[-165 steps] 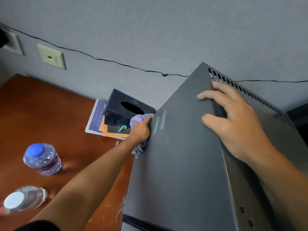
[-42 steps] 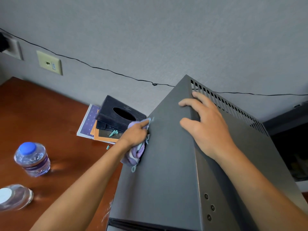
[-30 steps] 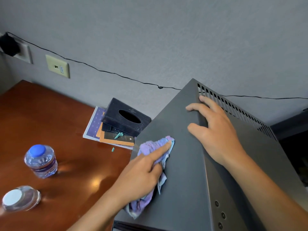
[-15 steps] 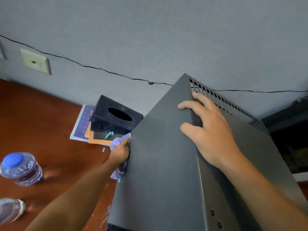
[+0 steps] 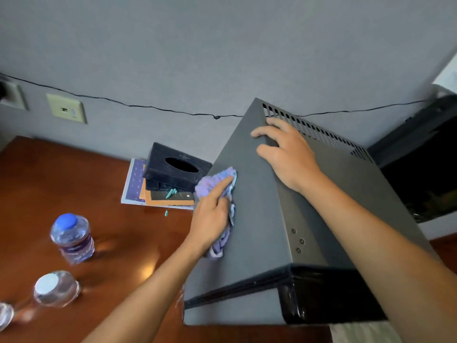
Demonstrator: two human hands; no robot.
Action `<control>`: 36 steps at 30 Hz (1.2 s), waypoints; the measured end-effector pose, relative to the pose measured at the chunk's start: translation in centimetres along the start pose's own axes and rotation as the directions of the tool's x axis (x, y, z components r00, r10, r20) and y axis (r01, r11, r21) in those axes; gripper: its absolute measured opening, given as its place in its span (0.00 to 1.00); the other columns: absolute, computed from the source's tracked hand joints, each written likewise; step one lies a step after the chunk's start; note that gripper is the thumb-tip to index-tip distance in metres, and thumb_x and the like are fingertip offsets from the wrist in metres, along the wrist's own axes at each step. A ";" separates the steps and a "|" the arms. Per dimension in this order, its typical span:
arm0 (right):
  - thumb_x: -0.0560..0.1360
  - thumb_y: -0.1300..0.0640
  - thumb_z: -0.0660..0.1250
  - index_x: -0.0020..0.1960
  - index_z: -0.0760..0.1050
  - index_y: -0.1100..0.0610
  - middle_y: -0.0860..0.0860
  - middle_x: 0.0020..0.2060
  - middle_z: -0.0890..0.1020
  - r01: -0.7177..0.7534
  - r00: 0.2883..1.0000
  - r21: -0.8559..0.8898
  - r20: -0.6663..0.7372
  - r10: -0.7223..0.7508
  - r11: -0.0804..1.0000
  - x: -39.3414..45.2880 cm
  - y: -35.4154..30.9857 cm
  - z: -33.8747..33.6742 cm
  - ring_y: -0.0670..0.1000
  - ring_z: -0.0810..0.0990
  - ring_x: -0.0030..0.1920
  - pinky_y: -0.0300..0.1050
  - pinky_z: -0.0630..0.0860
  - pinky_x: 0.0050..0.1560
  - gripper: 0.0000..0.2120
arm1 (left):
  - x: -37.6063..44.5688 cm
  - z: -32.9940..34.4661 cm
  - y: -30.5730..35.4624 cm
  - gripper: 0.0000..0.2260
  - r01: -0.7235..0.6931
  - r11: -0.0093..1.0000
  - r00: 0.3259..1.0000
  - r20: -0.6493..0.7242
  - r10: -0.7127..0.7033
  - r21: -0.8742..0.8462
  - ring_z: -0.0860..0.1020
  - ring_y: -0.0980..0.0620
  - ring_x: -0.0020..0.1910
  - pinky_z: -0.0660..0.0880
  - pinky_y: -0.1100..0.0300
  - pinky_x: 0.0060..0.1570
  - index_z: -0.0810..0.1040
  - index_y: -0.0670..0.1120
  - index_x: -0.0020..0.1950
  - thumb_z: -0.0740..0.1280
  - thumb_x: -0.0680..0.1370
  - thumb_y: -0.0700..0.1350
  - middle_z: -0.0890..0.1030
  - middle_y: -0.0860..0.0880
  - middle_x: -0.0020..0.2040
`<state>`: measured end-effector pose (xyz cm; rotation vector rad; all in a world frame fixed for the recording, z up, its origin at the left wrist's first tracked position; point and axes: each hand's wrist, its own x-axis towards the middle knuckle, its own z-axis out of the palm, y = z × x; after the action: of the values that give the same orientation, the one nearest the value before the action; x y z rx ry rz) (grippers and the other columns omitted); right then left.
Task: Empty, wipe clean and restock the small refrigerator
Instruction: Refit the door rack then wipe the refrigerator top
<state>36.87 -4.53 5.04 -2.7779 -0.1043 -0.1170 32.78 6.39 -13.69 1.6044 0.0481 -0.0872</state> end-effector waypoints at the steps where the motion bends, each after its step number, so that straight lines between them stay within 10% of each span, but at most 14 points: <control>1: 0.68 0.46 0.59 0.62 0.79 0.41 0.41 0.75 0.68 0.001 1.000 0.000 -0.012 -0.001 1.000 0.0 0.0 0.0 0.44 0.64 0.75 0.48 0.61 0.74 0.24 | -0.6 0.0 2.9 0.21 -0.091 0.996 0.996 -0.007 0.091 0.009 0.78 0.53 0.56 0.71 0.60 0.57 0.72 0.69 0.70 0.57 0.83 0.47 0.81 0.53 0.59; 7: 0.68 0.48 0.55 0.61 0.80 0.49 0.48 0.62 0.82 -0.070 0.982 0.196 -0.161 0.102 0.978 -0.6 -0.4 -0.2 0.50 0.77 0.63 0.45 0.71 0.63 0.26 | -8.0 -0.3 10.5 0.23 -0.302 0.948 0.953 0.013 0.302 0.097 0.79 0.46 0.55 0.77 0.51 0.57 0.69 0.72 0.70 0.54 0.80 0.50 0.82 0.48 0.60; 14: 0.79 0.50 0.61 0.54 0.80 0.46 0.42 0.52 0.80 -0.144 0.980 0.276 -0.092 0.175 0.950 -2.1 -1.2 -0.4 0.46 0.74 0.53 0.32 0.65 0.44 0.10 | -21.4 1.0 4.9 0.24 -0.353 0.935 0.936 -0.015 0.353 -0.018 0.77 0.48 0.32 0.77 0.49 0.35 0.69 0.70 0.72 0.53 0.81 0.47 0.77 0.57 0.34; 21: 0.70 0.44 0.66 0.48 0.84 0.52 0.42 0.48 0.85 -0.104 0.982 0.471 -0.088 0.164 0.876 -6.3 -1.8 -0.5 0.47 0.81 0.56 0.52 0.74 0.66 0.16 | -21.2 -0.7 -6.5 0.26 -0.104 0.927 0.993 0.095 0.074 0.360 0.76 0.48 0.39 0.74 0.52 0.40 0.59 0.77 0.69 0.55 0.84 0.45 0.82 0.47 0.49; 26: 0.66 0.55 0.68 0.50 0.83 0.52 0.53 0.54 0.86 -0.017 0.982 0.790 -0.102 0.158 0.613 -12.6 -1.6 -2.7 0.54 0.83 0.60 0.52 0.73 0.71 0.13 | -24.3 -2.0 -8.3 0.27 0.068 0.937 0.988 0.108 -0.112 0.343 0.80 0.51 0.45 0.71 0.57 0.43 0.56 0.74 0.75 0.59 0.84 0.47 0.80 0.51 0.60; 31: 0.72 0.68 0.65 0.57 0.80 0.55 0.54 0.50 0.86 0.191 0.971 0.791 -0.238 0.004 0.581 -27.8 0.0 -2.0 0.56 0.85 0.50 0.45 0.80 0.55 0.17 | -28.3 -2.4 -7.0 0.37 0.153 0.973 0.987 0.031 -0.160 0.171 0.78 0.61 0.55 0.73 0.61 0.55 0.53 0.60 0.79 0.72 0.79 0.47 0.77 0.51 0.65; 36: 0.70 0.52 0.71 0.64 0.78 0.42 0.42 0.63 0.80 0.001 0.978 0.768 -0.135 0.161 0.641 -39.5 7.8 6.8 0.47 0.78 0.66 0.52 0.73 0.68 0.23 | -30.4 0.3 -4.1 0.35 0.022 0.993 0.980 0.193 -0.045 0.118 0.72 0.65 0.70 0.66 0.52 0.75 0.62 0.63 0.75 0.77 0.72 0.55 0.75 0.66 0.70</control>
<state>-1.21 -11.67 -7.70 -1.8867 0.0234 -0.2523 2.12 6.90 -15.19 1.7033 -0.0833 -0.2776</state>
